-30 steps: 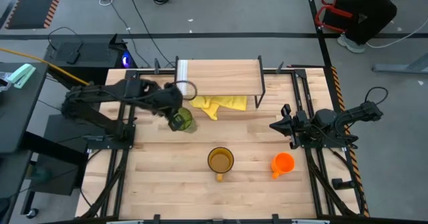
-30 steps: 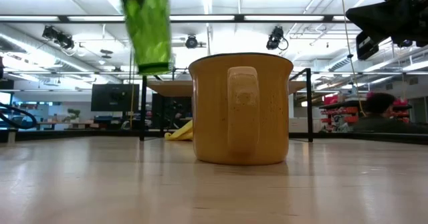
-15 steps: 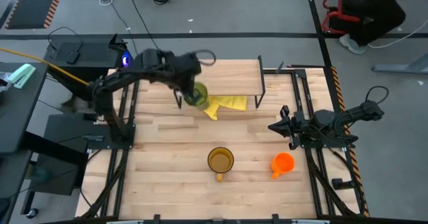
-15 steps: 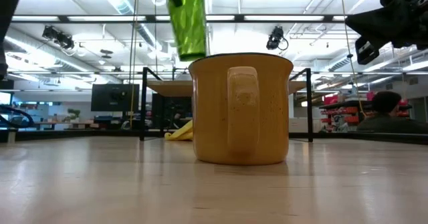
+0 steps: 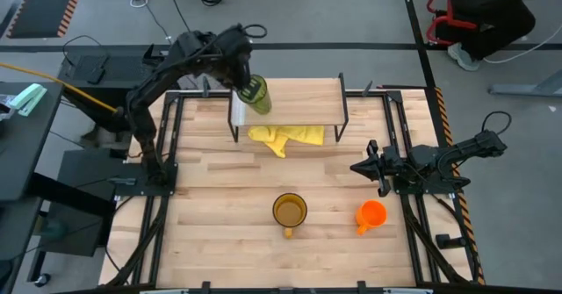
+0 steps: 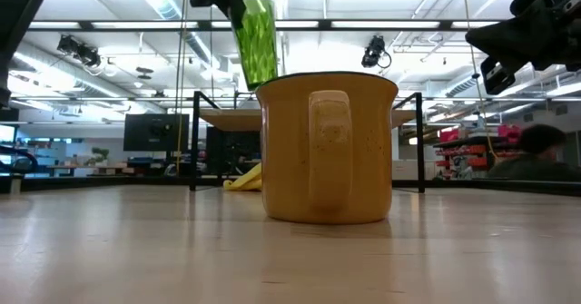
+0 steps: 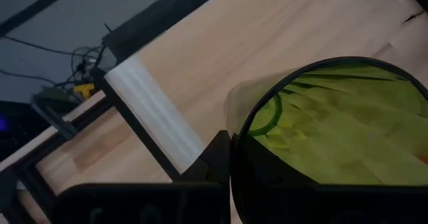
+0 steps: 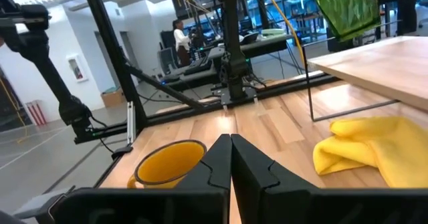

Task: Stack small to large cups/mugs on shelf
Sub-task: Put the green cup on the shelf

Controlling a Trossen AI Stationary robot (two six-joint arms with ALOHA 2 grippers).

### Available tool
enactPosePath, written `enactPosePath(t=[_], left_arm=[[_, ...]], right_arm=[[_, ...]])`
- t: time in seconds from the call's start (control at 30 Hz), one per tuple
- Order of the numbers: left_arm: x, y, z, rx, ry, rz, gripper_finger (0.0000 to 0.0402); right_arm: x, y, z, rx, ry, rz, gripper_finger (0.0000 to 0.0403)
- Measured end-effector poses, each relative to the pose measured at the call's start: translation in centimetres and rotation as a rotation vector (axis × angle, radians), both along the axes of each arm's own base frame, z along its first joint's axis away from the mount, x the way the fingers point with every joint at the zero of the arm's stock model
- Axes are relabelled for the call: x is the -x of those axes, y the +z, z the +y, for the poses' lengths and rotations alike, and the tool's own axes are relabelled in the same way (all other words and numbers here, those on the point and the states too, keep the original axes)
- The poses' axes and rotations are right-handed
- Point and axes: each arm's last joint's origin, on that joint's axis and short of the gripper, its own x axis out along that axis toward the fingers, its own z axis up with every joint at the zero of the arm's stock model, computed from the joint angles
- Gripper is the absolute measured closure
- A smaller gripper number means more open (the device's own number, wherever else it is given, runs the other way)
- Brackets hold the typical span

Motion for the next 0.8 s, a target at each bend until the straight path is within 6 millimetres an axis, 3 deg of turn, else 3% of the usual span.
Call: enactPosePath(t=[0.33, 0.8], left_arm=[[0.2, -0.7, 2.0, 0.030, 0.038, 0.011, 0.0388], [-0.9, -2.6, 3.5, 0.073, 0.051, 0.052, 0.0388]], right_arm=[[-0.1, -0.1, 0.0, 0.005, -0.001, 0.016, 0.0389], [-0.5, -0.8, 0.1, 0.023, -0.001, 0.083, 0.0389]])
